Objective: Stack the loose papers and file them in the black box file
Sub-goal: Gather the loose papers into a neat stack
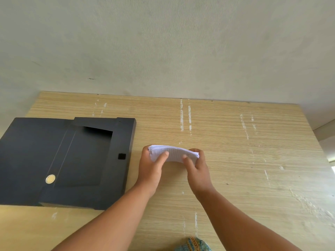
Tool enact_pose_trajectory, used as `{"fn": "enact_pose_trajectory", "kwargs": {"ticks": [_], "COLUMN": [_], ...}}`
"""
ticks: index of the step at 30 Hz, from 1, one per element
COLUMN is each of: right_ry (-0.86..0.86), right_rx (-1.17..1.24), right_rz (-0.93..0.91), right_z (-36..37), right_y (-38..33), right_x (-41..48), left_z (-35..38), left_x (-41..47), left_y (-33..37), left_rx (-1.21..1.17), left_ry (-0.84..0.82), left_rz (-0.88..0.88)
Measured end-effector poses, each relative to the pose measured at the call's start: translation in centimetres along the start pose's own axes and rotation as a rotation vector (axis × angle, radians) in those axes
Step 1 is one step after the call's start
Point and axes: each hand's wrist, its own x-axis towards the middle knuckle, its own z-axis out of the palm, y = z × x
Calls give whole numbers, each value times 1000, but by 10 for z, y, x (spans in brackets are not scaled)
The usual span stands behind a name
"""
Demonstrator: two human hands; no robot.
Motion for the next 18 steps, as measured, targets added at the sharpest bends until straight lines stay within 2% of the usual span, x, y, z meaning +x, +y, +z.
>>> {"fn": "enact_pose_trajectory", "kwargs": {"ticks": [3, 7, 10, 12, 15, 18], "right_ry": [45, 119, 83, 16, -62, -49], "right_rx": [132, 149, 170, 205, 53, -241], "right_rz": [63, 176, 172, 122, 74, 32], "right_z": [2, 5, 2, -2, -9, -14], "right_y": [-8, -12, -10, -7, 1, 3], "right_x": [2, 11, 13, 11, 11, 13], "left_z": [4, 10, 9, 5, -6, -12], "left_x": [1, 5, 8, 7, 4, 8], "left_y": [6, 11, 9, 7, 2, -6], "left_rx": [-51, 67, 89, 25, -100, 78], "left_ry": [46, 127, 127, 68, -98, -155], "left_rz": [-51, -90, -90, -76, -26, -9]}}
